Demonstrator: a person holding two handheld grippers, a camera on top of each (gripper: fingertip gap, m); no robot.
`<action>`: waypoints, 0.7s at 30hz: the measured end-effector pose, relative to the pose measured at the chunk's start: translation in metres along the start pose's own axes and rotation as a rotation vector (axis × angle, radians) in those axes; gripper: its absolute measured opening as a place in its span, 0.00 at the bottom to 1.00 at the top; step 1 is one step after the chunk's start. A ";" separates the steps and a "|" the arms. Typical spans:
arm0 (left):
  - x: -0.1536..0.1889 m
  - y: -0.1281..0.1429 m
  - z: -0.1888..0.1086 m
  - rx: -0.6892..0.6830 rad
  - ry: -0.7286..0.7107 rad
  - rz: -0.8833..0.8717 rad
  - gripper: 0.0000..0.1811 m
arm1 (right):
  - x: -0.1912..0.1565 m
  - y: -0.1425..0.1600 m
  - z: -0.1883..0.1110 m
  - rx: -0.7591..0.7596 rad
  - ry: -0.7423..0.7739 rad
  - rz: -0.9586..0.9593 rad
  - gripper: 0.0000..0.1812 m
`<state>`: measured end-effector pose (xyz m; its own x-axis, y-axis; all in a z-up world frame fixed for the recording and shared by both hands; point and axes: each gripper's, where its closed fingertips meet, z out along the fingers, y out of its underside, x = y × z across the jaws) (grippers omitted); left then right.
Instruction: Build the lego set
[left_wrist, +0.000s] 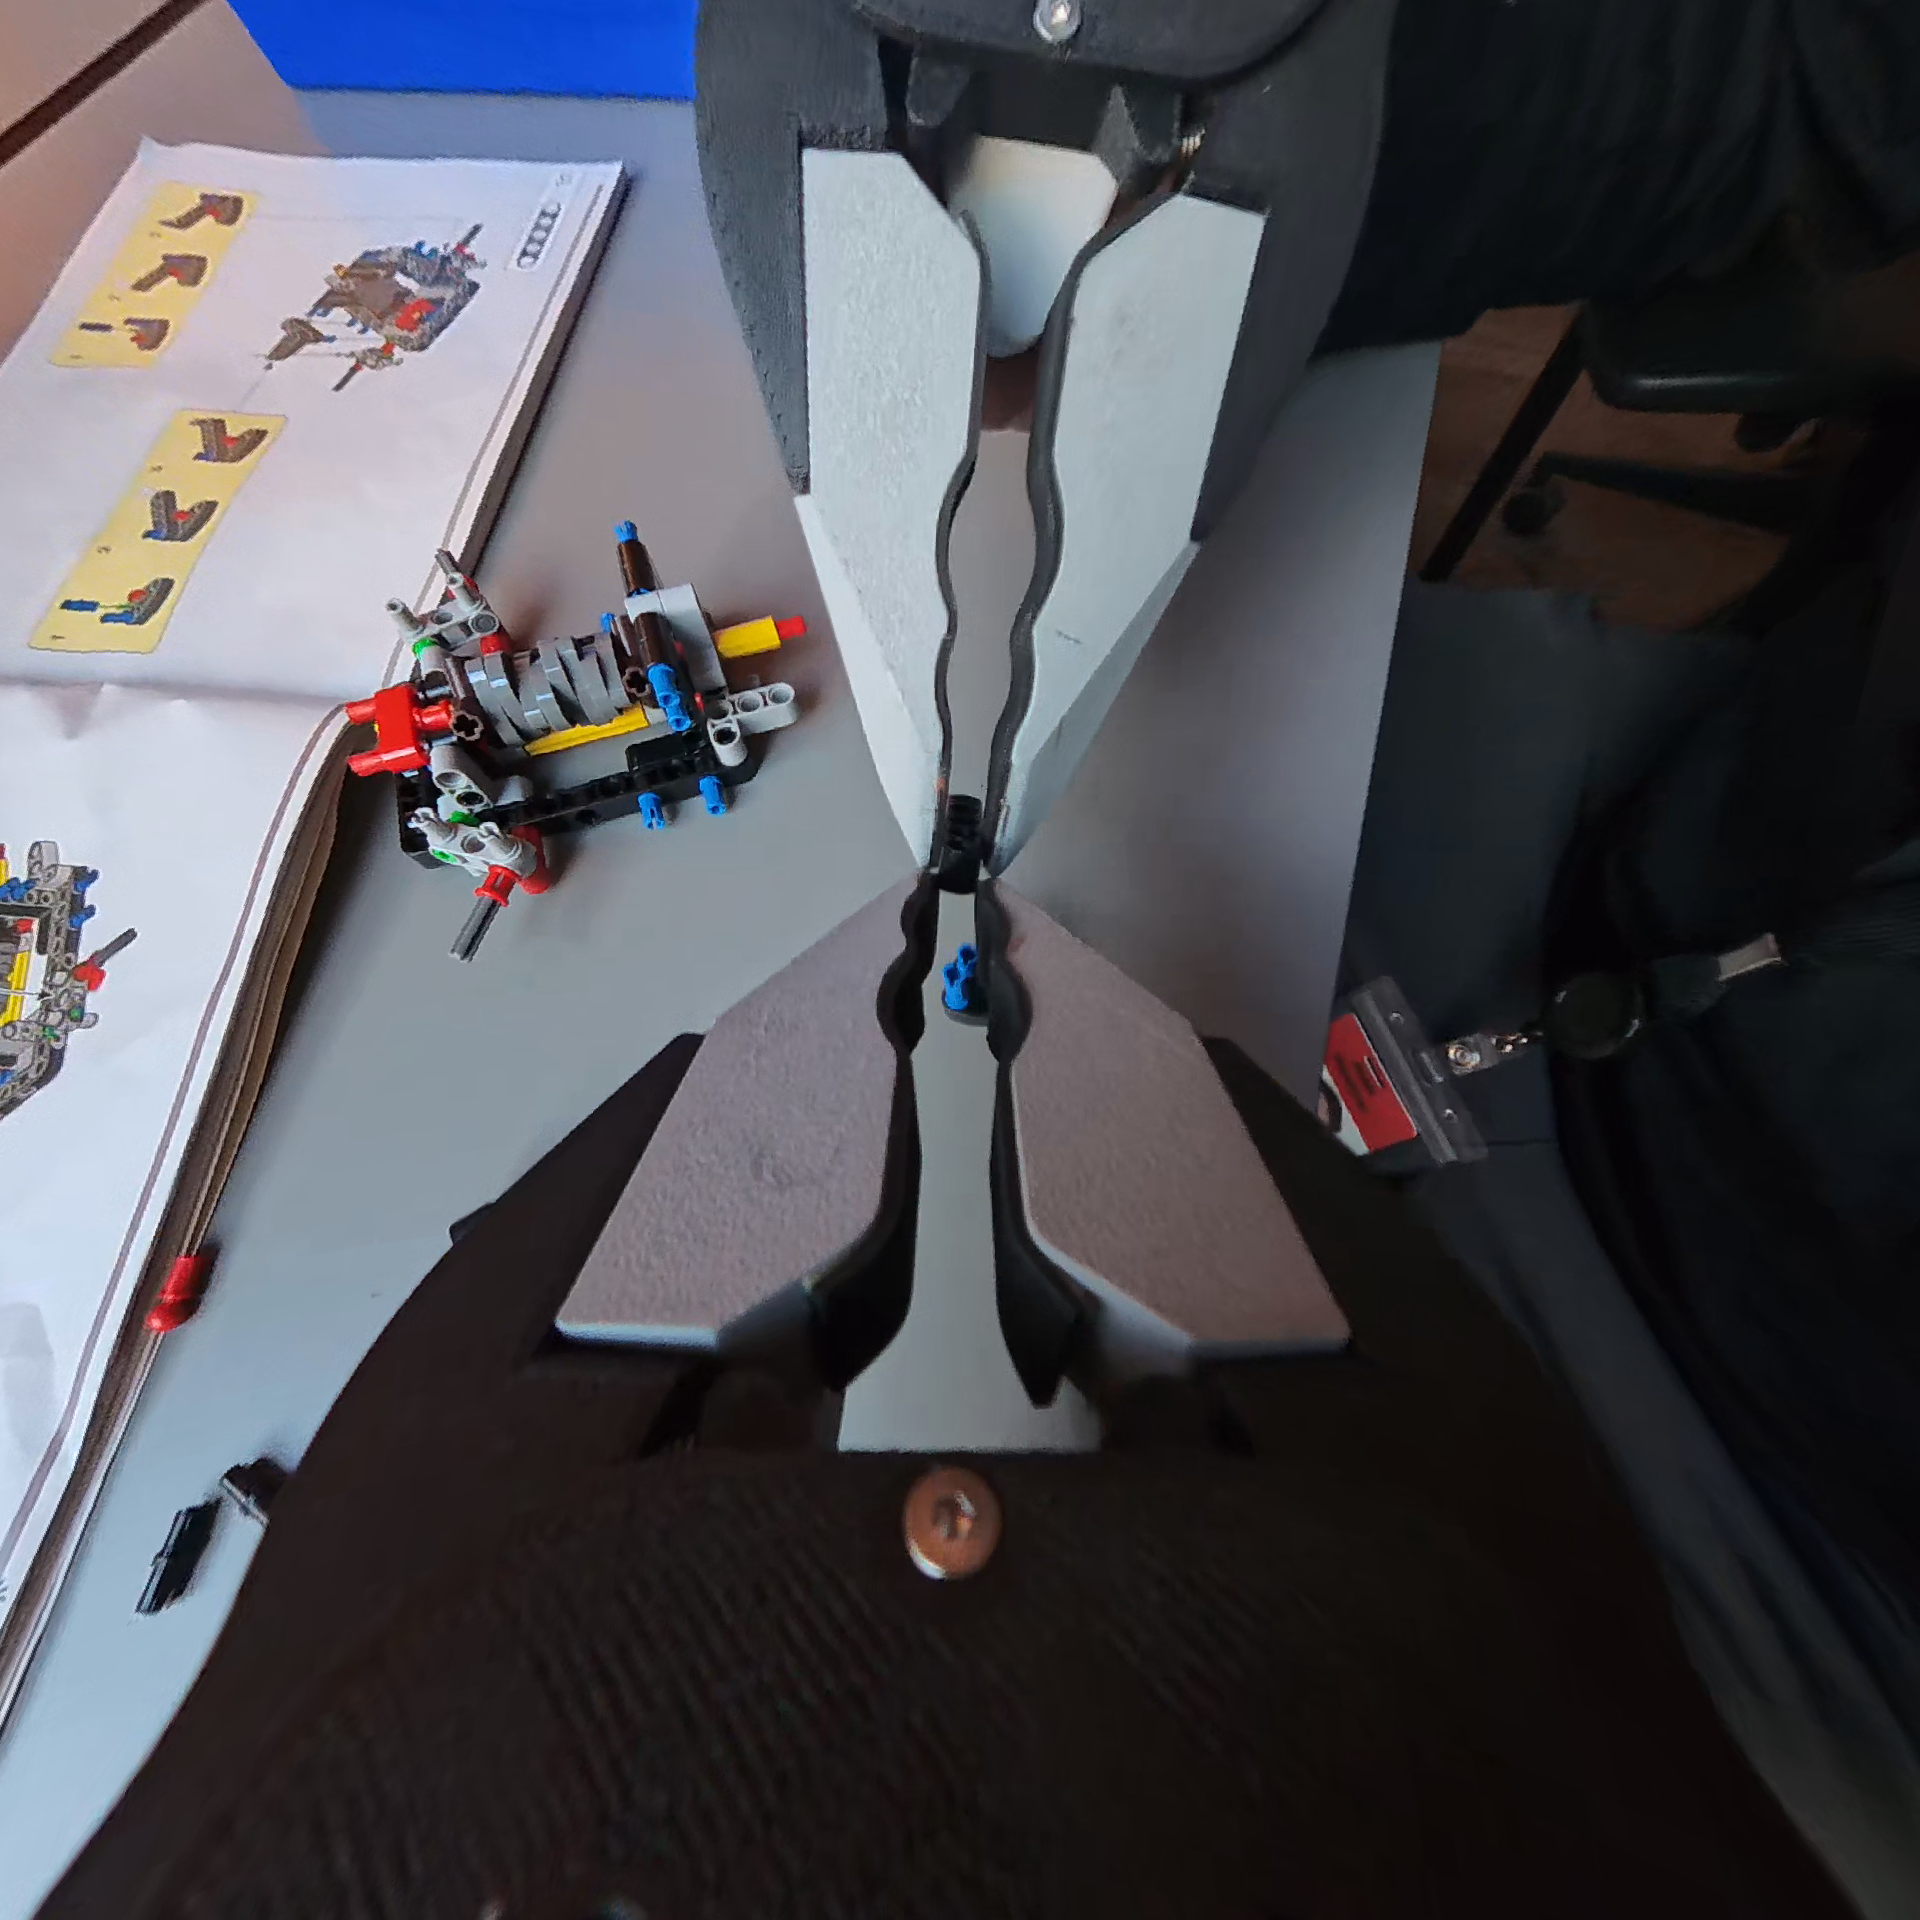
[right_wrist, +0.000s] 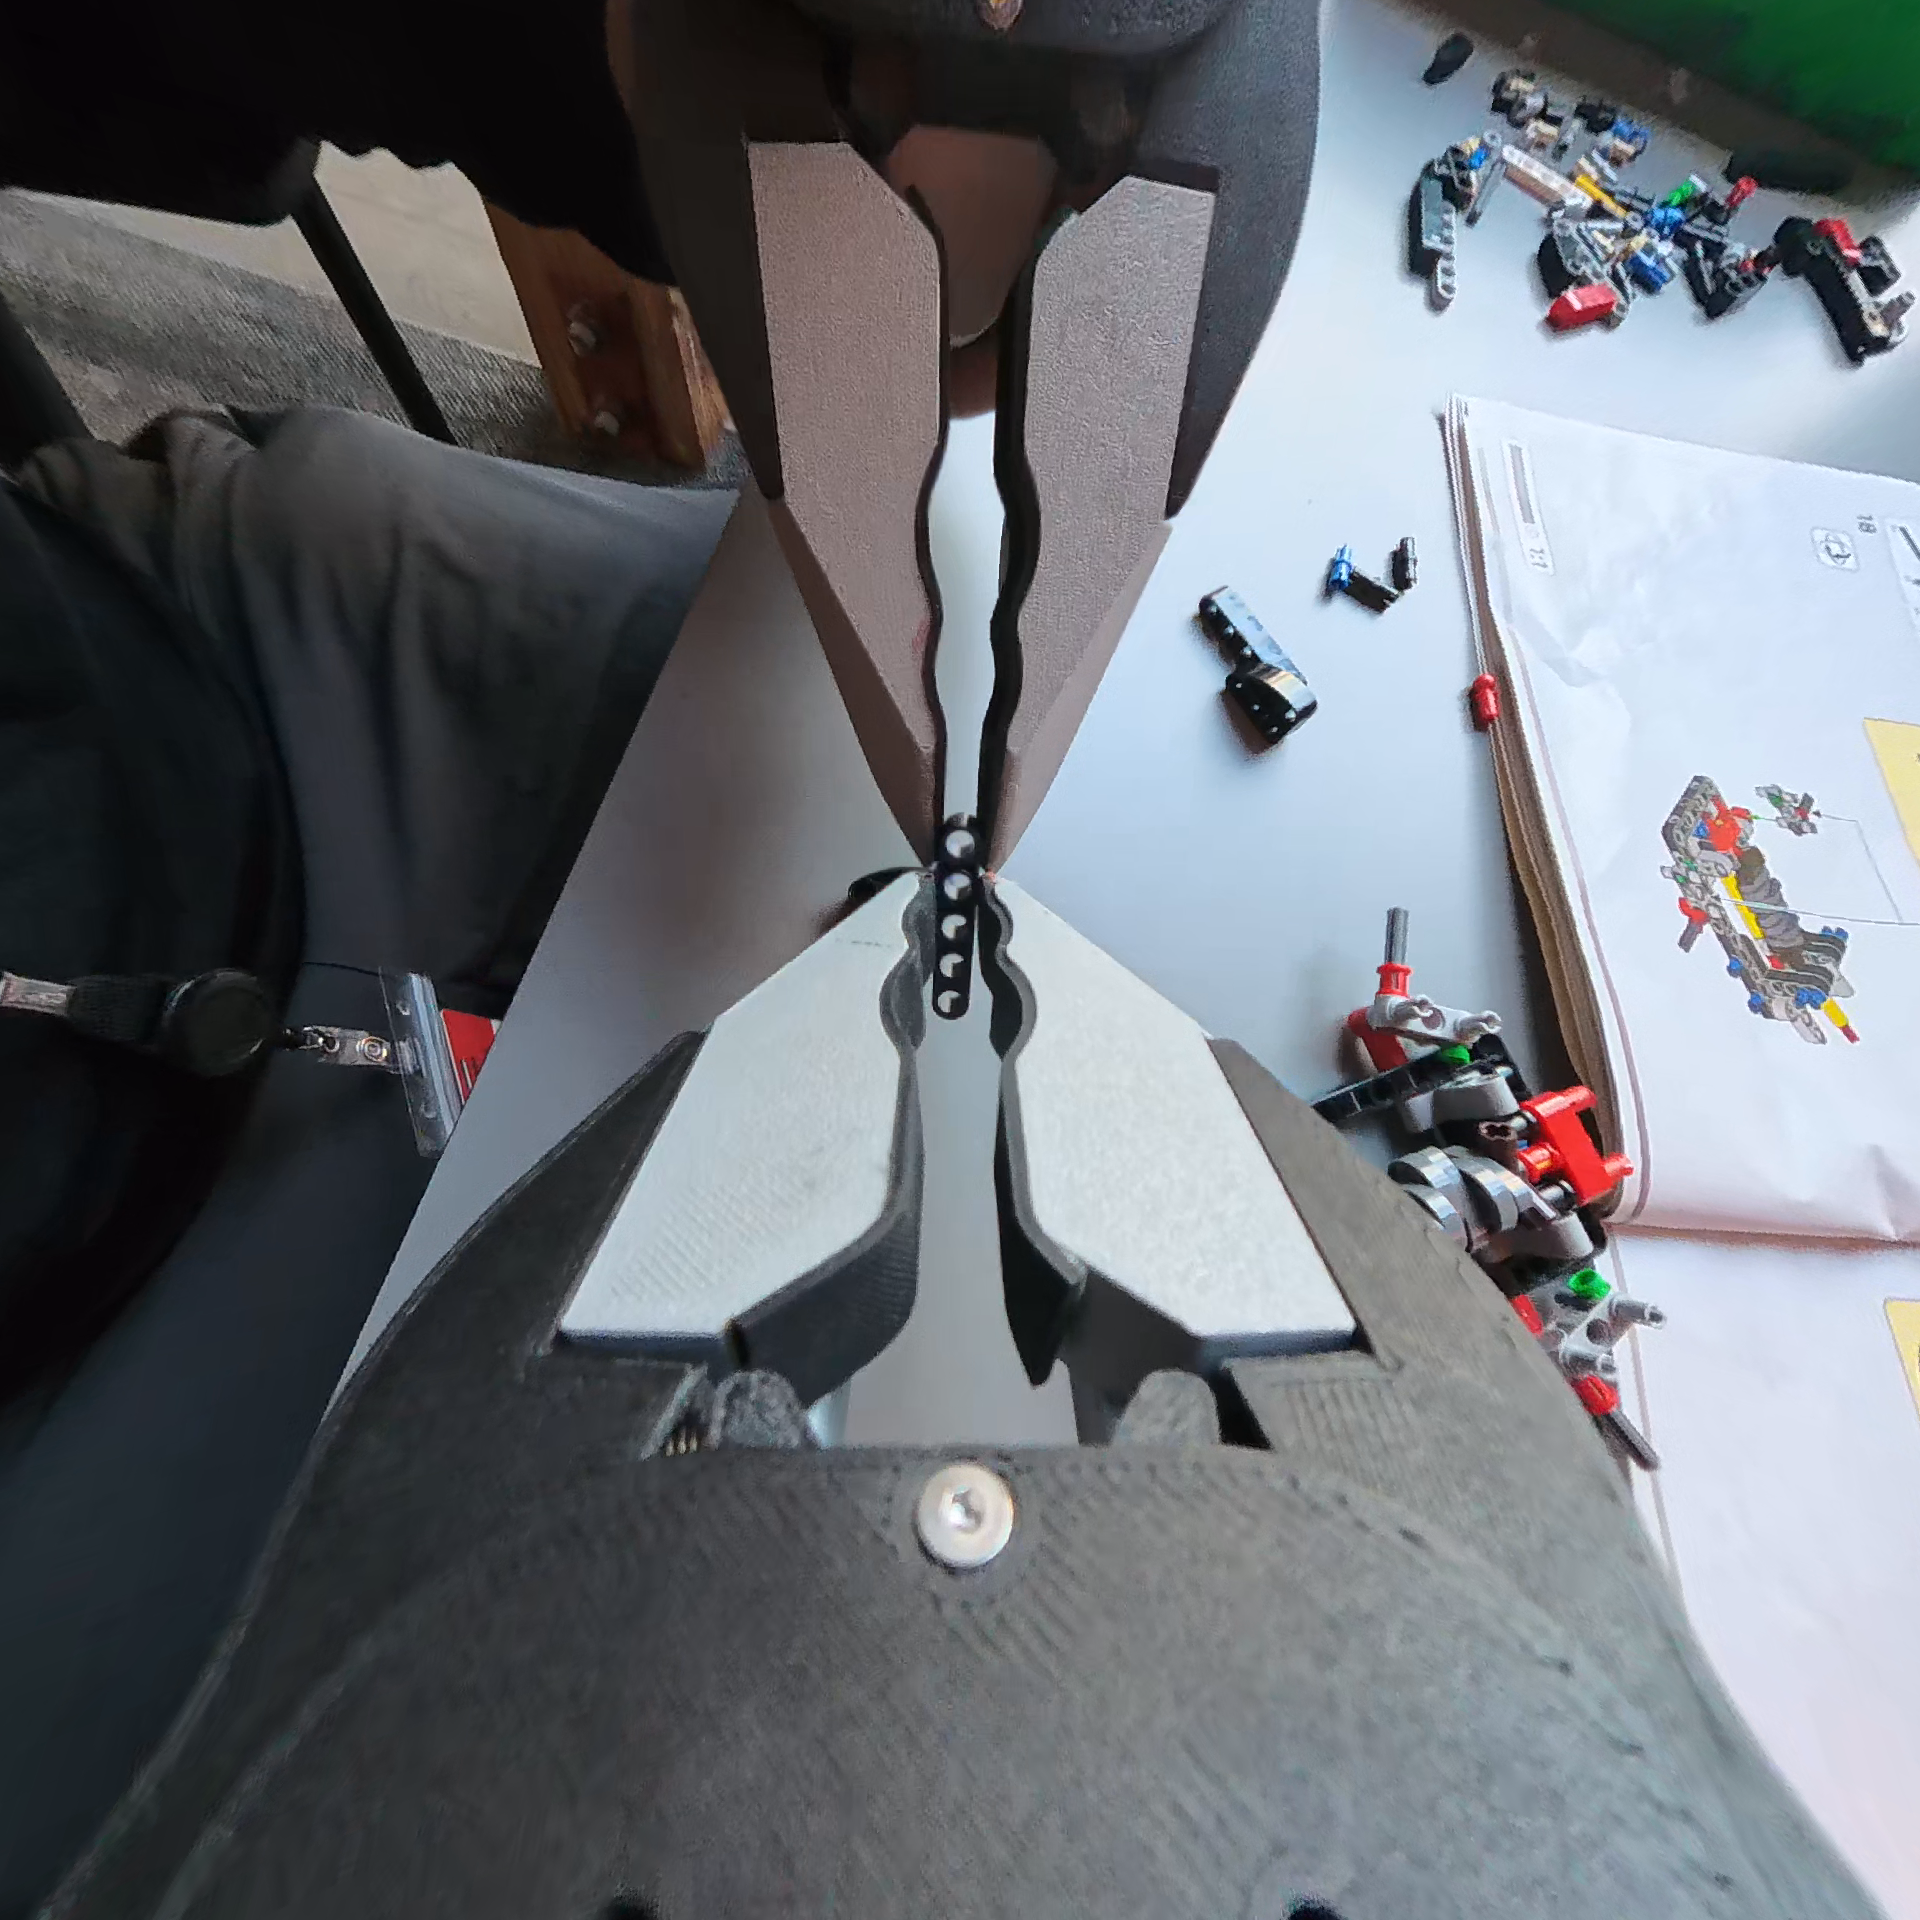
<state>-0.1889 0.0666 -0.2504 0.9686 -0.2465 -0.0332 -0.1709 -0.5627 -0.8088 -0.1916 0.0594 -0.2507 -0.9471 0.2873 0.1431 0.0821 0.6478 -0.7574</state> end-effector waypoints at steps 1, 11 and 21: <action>0.000 -0.001 -0.001 0.018 0.006 -0.004 0.02 | 0.000 0.000 -0.001 0.018 -0.011 0.007 0.03; 0.000 -0.011 -0.014 0.201 0.128 -0.137 0.02 | 0.001 -0.009 -0.008 0.118 -0.118 0.147 0.03; 0.002 -0.001 -0.003 0.086 0.085 -0.079 0.03 | -0.003 0.006 0.000 -0.050 -0.068 0.117 0.03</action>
<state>-0.1873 0.0640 -0.2479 0.9591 -0.2717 0.0793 -0.0751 -0.5145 -0.8542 -0.1880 0.0620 -0.2559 -0.9487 0.3160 0.0108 0.2072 0.6473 -0.7335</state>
